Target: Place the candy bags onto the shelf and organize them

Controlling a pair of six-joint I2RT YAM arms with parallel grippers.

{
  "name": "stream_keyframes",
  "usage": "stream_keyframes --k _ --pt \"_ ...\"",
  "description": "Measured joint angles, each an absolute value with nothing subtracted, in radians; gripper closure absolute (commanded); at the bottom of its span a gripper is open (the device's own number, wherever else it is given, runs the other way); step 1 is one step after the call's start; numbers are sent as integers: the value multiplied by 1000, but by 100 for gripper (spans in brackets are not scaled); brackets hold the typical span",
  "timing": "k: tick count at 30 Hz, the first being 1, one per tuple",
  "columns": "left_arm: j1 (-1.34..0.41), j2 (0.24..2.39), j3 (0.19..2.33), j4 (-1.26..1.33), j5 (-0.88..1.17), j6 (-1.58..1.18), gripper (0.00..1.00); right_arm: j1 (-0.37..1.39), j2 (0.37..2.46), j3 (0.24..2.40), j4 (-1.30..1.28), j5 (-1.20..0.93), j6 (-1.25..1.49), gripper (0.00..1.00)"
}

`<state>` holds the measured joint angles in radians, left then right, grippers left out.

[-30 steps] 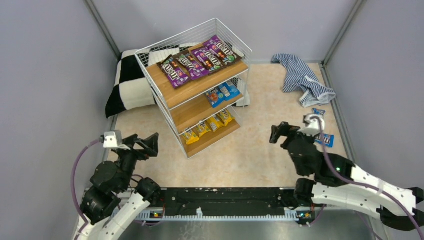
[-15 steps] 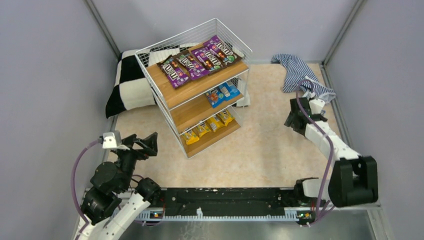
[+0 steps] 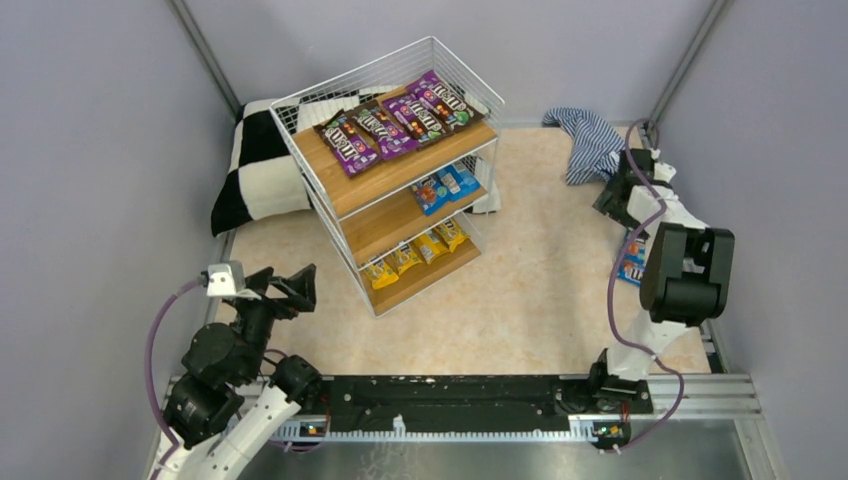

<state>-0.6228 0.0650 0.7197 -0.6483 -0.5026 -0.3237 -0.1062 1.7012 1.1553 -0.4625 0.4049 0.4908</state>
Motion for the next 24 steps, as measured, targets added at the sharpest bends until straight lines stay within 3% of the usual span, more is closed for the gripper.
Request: stream_keyframes --k 6,16,24 --pt "-623 65 717 -646 -495 -315 1 -183 1828 1272 -459 389 456 1" --pt "-623 65 716 -642 -486 -308 2 -345 1930 1275 -372 245 384 1" --pt "-623 65 712 -635 -471 -296 2 -318 1866 1184 -310 126 371 14"
